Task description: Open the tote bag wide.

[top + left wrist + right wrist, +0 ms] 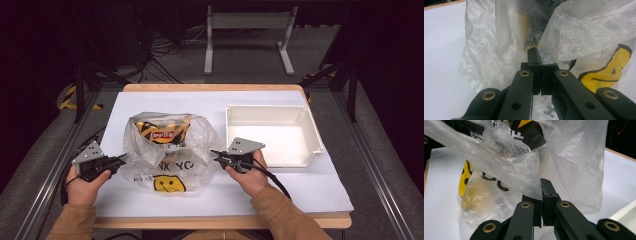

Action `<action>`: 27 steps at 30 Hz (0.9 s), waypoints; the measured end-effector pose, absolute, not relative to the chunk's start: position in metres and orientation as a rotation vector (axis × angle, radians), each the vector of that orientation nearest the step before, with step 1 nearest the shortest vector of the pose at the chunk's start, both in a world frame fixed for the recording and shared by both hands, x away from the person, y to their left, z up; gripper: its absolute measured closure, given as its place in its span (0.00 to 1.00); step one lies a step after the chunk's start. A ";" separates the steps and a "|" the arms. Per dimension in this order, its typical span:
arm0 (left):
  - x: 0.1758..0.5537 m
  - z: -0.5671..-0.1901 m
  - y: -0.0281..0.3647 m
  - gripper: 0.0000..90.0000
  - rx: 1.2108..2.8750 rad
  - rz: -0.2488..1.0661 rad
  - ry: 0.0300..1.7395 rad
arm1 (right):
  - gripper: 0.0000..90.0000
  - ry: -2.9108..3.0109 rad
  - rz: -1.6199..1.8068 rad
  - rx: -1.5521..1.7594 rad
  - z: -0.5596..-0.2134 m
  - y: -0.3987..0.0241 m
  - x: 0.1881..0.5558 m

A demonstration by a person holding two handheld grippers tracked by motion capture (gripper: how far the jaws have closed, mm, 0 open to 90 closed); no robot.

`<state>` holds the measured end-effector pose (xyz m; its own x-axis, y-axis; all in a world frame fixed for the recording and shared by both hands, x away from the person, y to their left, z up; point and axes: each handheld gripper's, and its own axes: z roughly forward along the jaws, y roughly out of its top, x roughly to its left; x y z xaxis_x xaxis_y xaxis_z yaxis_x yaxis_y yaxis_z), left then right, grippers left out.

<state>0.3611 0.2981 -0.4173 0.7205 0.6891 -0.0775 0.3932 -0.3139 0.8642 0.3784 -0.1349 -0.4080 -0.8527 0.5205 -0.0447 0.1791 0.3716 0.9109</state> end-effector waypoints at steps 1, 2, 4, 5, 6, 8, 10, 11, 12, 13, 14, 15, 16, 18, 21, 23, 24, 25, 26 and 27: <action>0.361 -0.418 0.297 0.98 1.947 0.373 0.835 | 0.98 2.314 1.472 0.616 -0.409 -0.134 0.378; 0.362 -0.419 0.297 0.98 1.950 0.367 0.834 | 0.98 2.317 1.472 0.617 -0.410 -0.134 0.378; 0.363 -0.421 0.295 0.98 1.959 0.362 0.831 | 0.97 2.323 1.469 0.615 -0.413 -0.132 0.377; 0.363 -0.422 0.295 0.98 1.969 0.365 0.828 | 0.97 2.327 1.467 0.615 -0.415 -0.131 0.377; 0.363 -0.423 0.293 0.97 1.968 0.356 0.832 | 0.97 2.332 1.466 0.616 -0.416 -0.130 0.376; 0.364 -0.426 0.290 0.97 1.980 0.346 0.832 | 0.97 2.328 1.462 0.616 -0.418 -0.129 0.376; 0.365 -0.428 0.288 0.97 1.999 0.343 0.828 | 0.97 2.327 1.466 0.625 -0.421 -0.128 0.376; 0.365 -0.429 0.288 0.97 2.008 0.340 0.829 | 0.97 2.332 1.461 0.628 -0.422 -0.128 0.375; 0.365 -0.430 0.287 0.97 2.010 0.334 0.836 | 0.97 2.338 1.456 0.630 -0.424 -0.128 0.375; 0.365 -0.430 0.287 0.97 2.021 0.337 0.836 | 0.97 2.345 1.448 0.630 -0.426 -0.127 0.374; 0.365 -0.430 0.287 0.98 2.021 0.337 0.836 | 0.97 2.351 1.437 0.630 -0.428 -0.127 0.374; 0.366 -0.432 0.288 0.98 2.027 0.335 0.856 | 0.97 2.359 1.423 0.635 -0.430 -0.127 0.374; 0.366 -0.432 0.288 0.98 2.027 0.335 0.856 | 0.97 2.359 1.423 0.635 -0.430 -0.127 0.374; 0.367 -0.433 0.289 0.98 2.046 0.351 0.877 | 0.97 2.374 1.407 0.656 -0.433 -0.127 0.375; 0.368 -0.434 0.289 0.98 2.074 0.368 0.895 | 0.97 2.386 1.387 0.674 -0.437 -0.127 0.376; 0.369 -0.435 0.288 0.98 2.083 0.368 0.900 | 0.97 2.394 1.375 0.677 -0.442 -0.127 0.376; 0.368 -0.435 0.286 0.96 2.085 0.379 0.888 | 0.97 2.414 1.353 0.680 -0.449 -0.126 0.375; 0.368 -0.434 0.286 0.95 2.075 0.378 0.882 | 0.97 2.413 1.349 0.674 -0.449 -0.125 0.375; 0.368 -0.434 0.286 0.92 2.075 0.378 0.882 | 0.96 2.406 1.355 0.669 -0.448 -0.126 0.374; 0.367 -0.432 0.287 0.92 2.063 0.386 0.883 | 0.96 2.406 1.355 0.669 -0.448 -0.126 0.374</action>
